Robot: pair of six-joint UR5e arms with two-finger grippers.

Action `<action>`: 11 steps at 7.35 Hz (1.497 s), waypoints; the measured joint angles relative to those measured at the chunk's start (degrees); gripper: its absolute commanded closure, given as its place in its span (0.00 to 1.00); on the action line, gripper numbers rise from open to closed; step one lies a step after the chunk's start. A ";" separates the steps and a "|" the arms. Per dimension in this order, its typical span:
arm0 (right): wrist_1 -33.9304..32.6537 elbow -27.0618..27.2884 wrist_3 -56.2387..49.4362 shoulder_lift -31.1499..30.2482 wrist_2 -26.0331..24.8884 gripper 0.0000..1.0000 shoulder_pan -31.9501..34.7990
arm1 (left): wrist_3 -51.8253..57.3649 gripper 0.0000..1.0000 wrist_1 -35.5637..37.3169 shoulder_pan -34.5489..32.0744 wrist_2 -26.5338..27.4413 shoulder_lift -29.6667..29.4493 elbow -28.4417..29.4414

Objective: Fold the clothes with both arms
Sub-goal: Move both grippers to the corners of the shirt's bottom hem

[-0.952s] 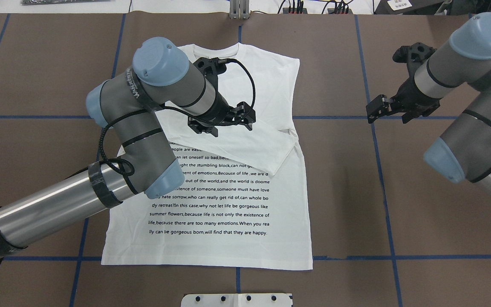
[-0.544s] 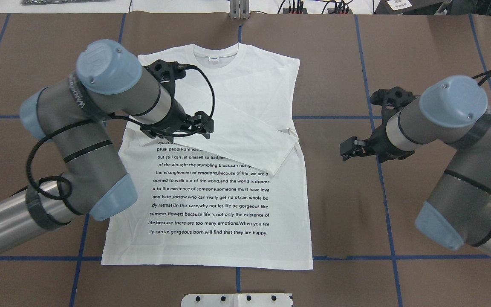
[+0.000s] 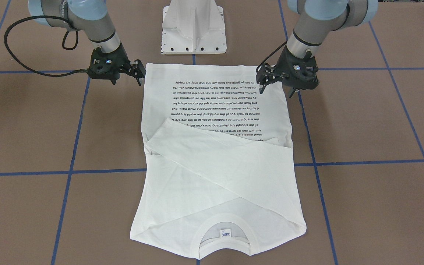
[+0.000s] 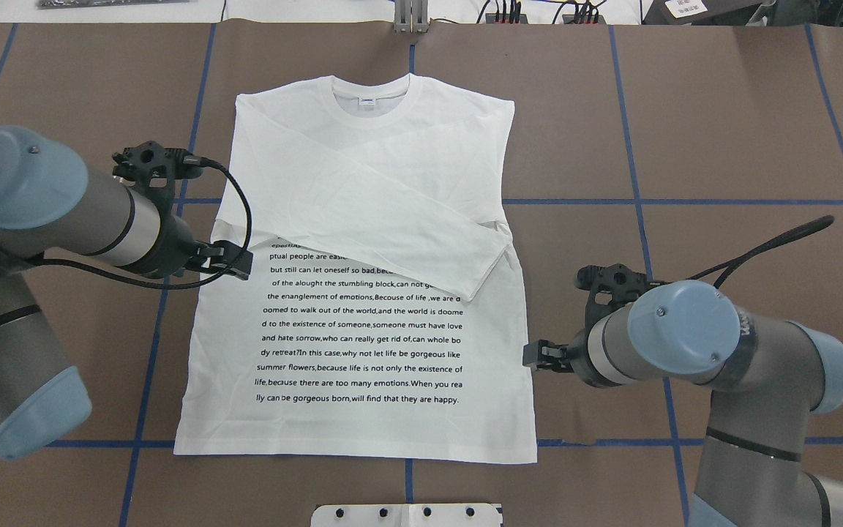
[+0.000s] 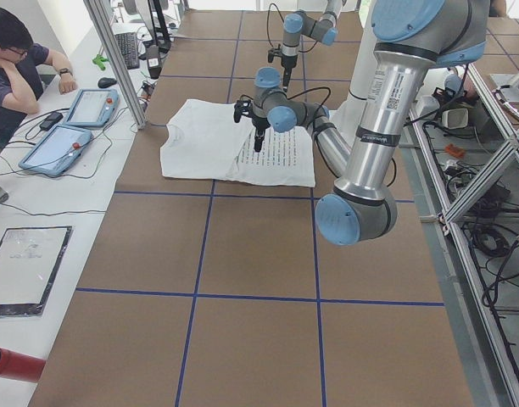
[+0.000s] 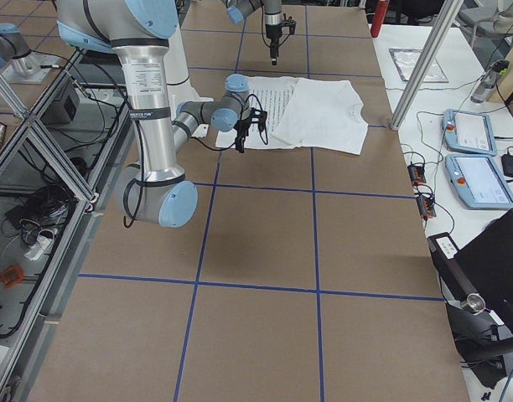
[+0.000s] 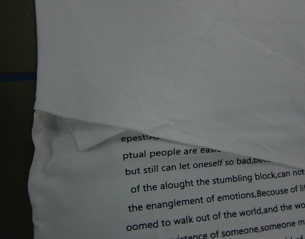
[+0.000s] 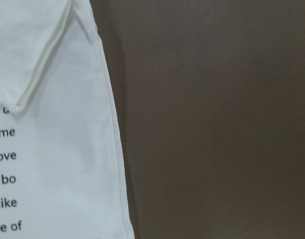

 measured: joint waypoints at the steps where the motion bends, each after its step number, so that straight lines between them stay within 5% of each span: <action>1: -0.87 0.09 2.41 0.17 -1.69 0.00 -3.11 | 0.55 0.00 -0.04 0.01 0.05 2.50 -1.68; 5: -1.76 -0.33 4.25 0.77 -3.80 0.09 -9.61 | 0.91 0.00 -0.22 0.04 0.08 4.56 -2.75; 8: -1.79 -0.93 4.22 1.45 -3.61 0.33 -11.12 | 0.92 0.00 -0.23 0.04 0.04 4.75 -2.82; 11: -1.79 -2.24 4.29 3.28 -3.63 0.46 -11.56 | 0.92 0.00 -0.23 0.04 0.03 4.78 -2.83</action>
